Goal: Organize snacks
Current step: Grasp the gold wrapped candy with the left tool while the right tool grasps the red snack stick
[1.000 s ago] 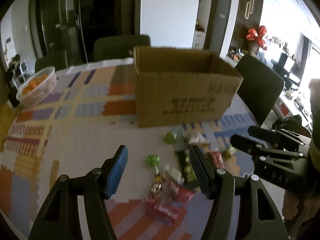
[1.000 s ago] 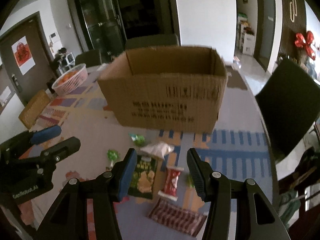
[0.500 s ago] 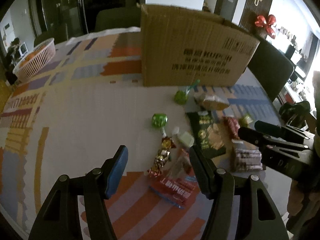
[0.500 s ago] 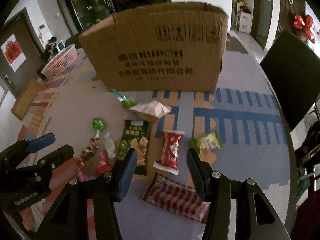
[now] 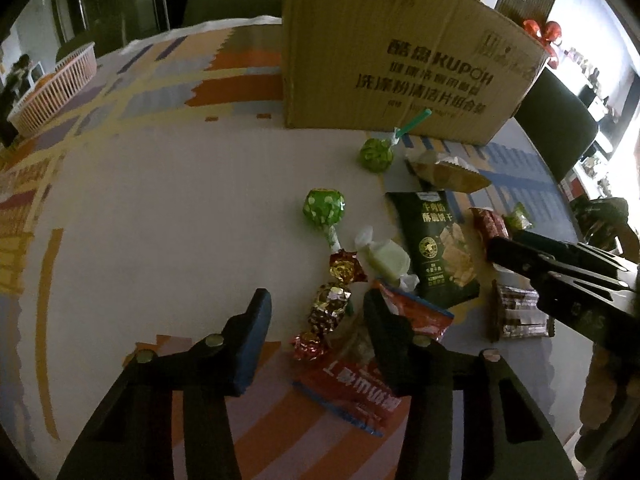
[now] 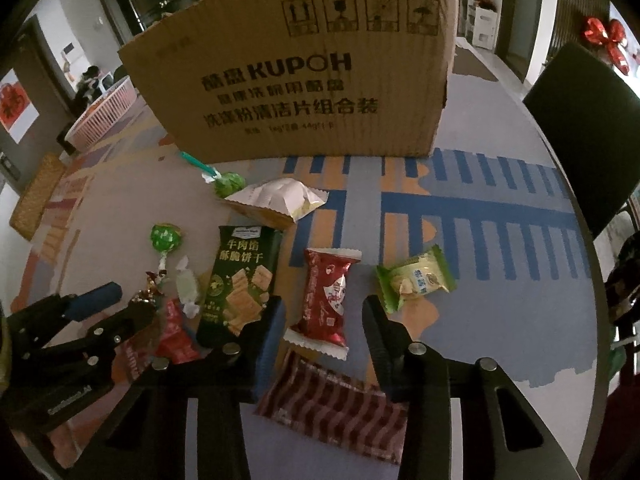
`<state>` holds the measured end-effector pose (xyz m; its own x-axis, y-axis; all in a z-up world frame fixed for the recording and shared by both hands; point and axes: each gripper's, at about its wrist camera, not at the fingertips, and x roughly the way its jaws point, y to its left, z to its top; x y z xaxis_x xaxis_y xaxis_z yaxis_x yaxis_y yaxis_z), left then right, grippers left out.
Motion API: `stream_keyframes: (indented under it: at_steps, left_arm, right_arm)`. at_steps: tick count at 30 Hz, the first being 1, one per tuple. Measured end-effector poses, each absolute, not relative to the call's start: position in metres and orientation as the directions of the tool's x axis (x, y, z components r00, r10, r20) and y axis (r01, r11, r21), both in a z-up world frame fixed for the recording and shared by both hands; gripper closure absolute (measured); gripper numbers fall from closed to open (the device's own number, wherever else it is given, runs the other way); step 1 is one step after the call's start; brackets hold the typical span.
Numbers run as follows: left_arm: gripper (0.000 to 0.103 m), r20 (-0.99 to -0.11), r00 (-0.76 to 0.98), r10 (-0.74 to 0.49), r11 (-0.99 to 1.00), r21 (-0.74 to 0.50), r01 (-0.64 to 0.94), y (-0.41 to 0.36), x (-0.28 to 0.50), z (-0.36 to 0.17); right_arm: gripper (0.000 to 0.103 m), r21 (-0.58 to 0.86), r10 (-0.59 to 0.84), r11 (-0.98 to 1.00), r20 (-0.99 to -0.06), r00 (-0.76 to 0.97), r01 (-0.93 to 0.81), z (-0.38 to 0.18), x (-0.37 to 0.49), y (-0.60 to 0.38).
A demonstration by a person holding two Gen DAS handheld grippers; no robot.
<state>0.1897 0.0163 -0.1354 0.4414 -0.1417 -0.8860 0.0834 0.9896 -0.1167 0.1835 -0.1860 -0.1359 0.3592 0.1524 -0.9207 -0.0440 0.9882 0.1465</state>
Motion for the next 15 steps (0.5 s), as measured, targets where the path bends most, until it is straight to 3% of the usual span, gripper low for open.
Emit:
stream_keyframes:
  at_steps: [10, 15]
  left_arm:
    - [0.084, -0.893, 0.420, -0.163, 0.987, -0.142, 0.080, 0.018, 0.197, -0.140]
    - [0.084, -0.891, 0.427, -0.154, 0.988, -0.133, 0.079, 0.018, 0.196, -0.138]
  right_arm:
    - [0.077, 0.132, 0.141, 0.990, -0.934, 0.327, -0.048, -0.148, 0.196, -0.182]
    - [0.079, 0.122, 0.133, 0.991, -0.934, 0.331, -0.054, -0.148, 0.202, -0.179]
